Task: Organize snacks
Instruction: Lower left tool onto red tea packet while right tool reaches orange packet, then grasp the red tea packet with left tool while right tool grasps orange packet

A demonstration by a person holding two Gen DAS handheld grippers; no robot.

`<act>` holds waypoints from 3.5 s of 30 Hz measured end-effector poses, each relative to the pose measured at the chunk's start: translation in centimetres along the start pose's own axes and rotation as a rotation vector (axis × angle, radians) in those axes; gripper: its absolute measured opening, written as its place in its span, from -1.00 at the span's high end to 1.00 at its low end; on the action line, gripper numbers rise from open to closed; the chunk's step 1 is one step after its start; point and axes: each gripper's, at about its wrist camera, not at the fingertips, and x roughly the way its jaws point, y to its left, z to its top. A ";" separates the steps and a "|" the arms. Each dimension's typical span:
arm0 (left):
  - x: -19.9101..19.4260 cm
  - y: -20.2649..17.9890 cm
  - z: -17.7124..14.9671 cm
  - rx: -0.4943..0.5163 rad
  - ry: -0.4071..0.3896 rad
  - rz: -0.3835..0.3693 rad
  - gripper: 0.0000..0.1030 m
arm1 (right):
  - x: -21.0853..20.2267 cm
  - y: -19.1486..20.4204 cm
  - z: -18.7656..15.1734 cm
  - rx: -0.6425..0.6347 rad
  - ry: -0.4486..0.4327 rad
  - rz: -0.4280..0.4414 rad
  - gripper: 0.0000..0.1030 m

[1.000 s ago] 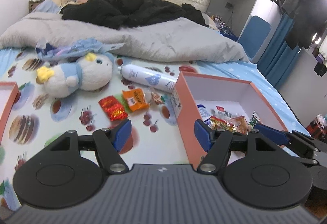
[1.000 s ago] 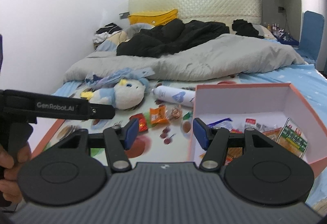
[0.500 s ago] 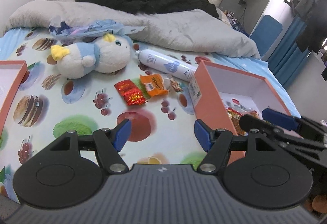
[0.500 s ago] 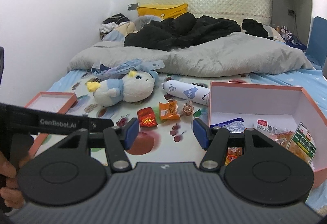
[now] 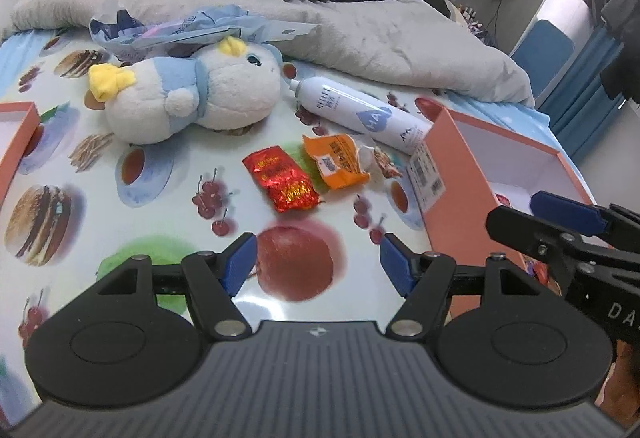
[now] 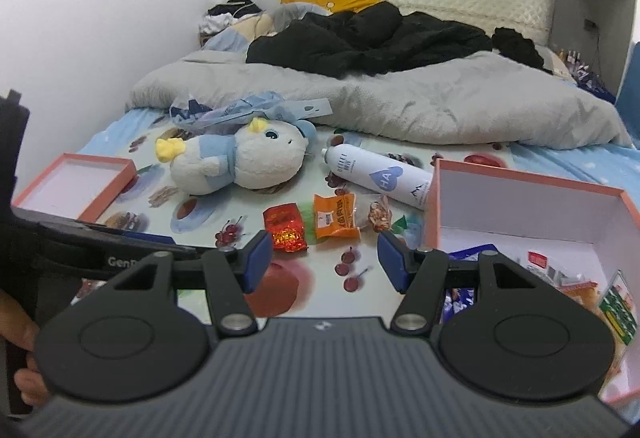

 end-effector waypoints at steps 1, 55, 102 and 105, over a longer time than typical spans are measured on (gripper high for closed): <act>0.6 0.3 0.2 0.002 0.004 0.001 -0.41 | 0.6 0.0 0.1 -0.002 0.004 0.004 -0.18; 18.1 0.3 2.7 0.034 0.035 0.112 -0.17 | 26.0 -4.9 2.3 0.028 0.392 -0.012 -0.41; 13.1 5.2 2.6 0.006 0.112 0.006 -0.58 | 14.1 0.6 -5.1 -0.057 0.294 0.049 -0.69; 14.1 4.8 2.7 0.023 0.147 0.021 -0.58 | 15.2 0.4 -5.4 -0.011 0.314 0.074 -0.69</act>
